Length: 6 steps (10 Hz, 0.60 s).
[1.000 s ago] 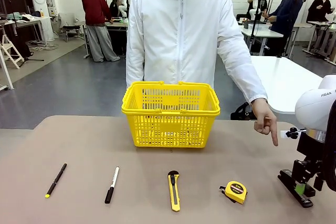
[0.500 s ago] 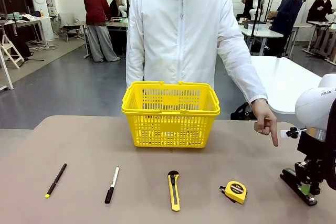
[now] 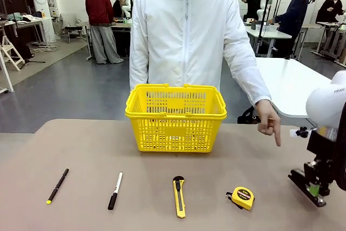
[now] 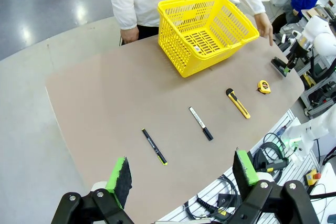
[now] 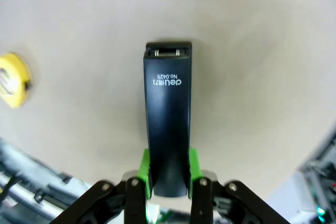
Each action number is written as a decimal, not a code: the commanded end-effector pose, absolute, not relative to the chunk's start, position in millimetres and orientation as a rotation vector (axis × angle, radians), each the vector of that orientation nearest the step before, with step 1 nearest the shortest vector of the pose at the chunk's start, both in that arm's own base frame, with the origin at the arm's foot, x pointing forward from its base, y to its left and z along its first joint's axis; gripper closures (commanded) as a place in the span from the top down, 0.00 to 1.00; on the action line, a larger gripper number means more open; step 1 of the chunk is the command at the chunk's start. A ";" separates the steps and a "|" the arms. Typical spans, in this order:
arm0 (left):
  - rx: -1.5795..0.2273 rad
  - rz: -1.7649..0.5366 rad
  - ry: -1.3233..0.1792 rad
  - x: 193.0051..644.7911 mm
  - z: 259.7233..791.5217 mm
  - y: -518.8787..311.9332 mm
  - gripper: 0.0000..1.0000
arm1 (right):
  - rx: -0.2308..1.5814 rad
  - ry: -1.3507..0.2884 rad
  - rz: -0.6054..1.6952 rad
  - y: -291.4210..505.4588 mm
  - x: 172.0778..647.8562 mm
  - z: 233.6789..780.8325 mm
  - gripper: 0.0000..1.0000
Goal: Place the items the person wants into the basket.
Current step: Pick up the item the person points to and place it in the Market Basket.
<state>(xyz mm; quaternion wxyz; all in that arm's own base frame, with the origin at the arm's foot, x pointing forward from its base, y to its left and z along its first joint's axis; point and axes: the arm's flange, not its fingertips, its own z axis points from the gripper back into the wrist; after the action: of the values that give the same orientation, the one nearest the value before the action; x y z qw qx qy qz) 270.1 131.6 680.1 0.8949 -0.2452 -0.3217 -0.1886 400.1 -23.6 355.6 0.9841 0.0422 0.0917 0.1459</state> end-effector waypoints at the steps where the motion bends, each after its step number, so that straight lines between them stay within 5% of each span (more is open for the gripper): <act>1: -0.510 -0.408 -0.668 269.1 681.0 133.2 1.00 | 0.142 0.120 0.329 -12.5 395.3 443.6 0.14; 6: -0.510 -0.408 -0.668 269.1 681.0 133.2 1.00 | 0.208 0.083 0.433 30.0 443.2 636.4 0.14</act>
<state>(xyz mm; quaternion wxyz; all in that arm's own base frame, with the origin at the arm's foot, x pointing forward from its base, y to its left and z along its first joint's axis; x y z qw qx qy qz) 270.1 131.4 680.2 0.8951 -0.2448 -0.3214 -0.1886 414.2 17.8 628.1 0.9756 0.0919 0.0235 0.1980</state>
